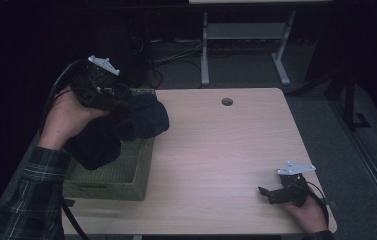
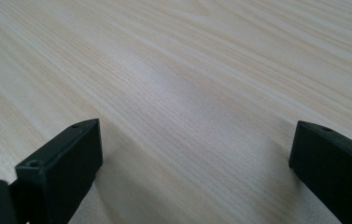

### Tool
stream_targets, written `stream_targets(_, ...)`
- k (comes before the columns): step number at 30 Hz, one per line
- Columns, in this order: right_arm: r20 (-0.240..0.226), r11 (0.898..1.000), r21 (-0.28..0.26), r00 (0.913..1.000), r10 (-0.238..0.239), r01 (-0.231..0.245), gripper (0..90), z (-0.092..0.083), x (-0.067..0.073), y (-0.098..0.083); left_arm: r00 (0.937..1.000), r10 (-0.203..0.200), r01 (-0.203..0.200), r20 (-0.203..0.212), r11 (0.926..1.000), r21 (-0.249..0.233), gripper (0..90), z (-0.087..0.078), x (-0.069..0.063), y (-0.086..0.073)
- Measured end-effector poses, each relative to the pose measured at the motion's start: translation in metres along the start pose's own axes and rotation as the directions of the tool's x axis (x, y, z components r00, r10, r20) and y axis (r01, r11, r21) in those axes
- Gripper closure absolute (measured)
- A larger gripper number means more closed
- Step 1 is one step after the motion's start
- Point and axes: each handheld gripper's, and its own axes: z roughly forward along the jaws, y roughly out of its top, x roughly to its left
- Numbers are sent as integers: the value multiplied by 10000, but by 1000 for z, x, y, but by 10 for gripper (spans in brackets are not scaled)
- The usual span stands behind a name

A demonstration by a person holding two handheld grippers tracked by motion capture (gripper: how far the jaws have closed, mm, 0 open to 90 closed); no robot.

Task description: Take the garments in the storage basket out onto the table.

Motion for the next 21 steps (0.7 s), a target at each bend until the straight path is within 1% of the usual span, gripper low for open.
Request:
stream_targets(2, 0, 10000, -2, 10000, 0, 0, 24, 0, 0, 0, 10000, 76, -76, 32, 10000, -36, 727, 0, -2, 3)
stream_targets(3, -1, 10000, -4, 10000, -1, 1, 24, 0, 0, 0, 9998, 160, -160, 107, 9999, -15, 727, 0, -5, 9)
stream_targets(7, 0, 10000, -4, 10000, 0, 0, 24, 0, 0, 0, 9990, 393, -391, 206, 9992, -75, 727, 0, -13, 21)
stream_targets(8, 1, 10000, -2, 10000, -6, 6, 24, 0, 0, 0, 9990, 393, -391, 206, 9992, -75, 727, 0, -13, 21)
stream_targets(9, 3, 10000, 2, 10000, -8, 8, 24, 0, 0, 0, 9982, 534, -531, 277, 9985, -107, 727, 0, -17, 27)
stream_targets(12, -3, 10000, 4, 10000, -1, 1, 24, 0, 0, 0, 9967, 736, -732, 335, 9972, -121, 727, -1, -22, 36)
stream_targets(13, -3, 10000, 4, 10000, -1, 1, 24, 0, 0, 0, 9967, 736, -732, 335, 9972, -121, 727, -1, -22, 36)
stream_targets(14, -3, 10000, 1, 10000, 1, -1, 24, 0, 0, 0, 9960, 827, -822, 328, 9965, -143, 727, -3, -25, 41)
stream_targets(15, -3, 10000, 1, 10000, 1, -1, 24, 0, 0, 0, 9960, 827, -822, 328, 9965, -143, 727, -3, -25, 41)
stream_targets(17, -6, 10000, 15, 10000, -23, 23, 24, 0, 0, 0, 9953, 877, -867, 401, 9959, -261, 727, -3, -31, 48)
stream_targets(18, 2, 10000, 11, 10000, -20, 20, 24, 0, 0, 0, 9942, 984, -974, 436, 9950, -237, 727, -4, -32, 50)
stream_targets(19, 2, 10000, 11, 10000, -20, 20, 24, 0, 0, 0, 9942, 984, -974, 436, 9950, -237, 727, -4, -32, 50)
stream_targets(20, 25, 10000, 4, 10000, -12, 12, 24, 0, 0, 0, 9933, 1051, -1037, 480, 9941, -311, 727, -3, -36, 54)
stream_targets(21, 25, 10000, 4, 10000, -12, 12, 24, 0, 0, 0, 9933, 1051, -1037, 480, 9941, -311, 727, -3, -36, 54)
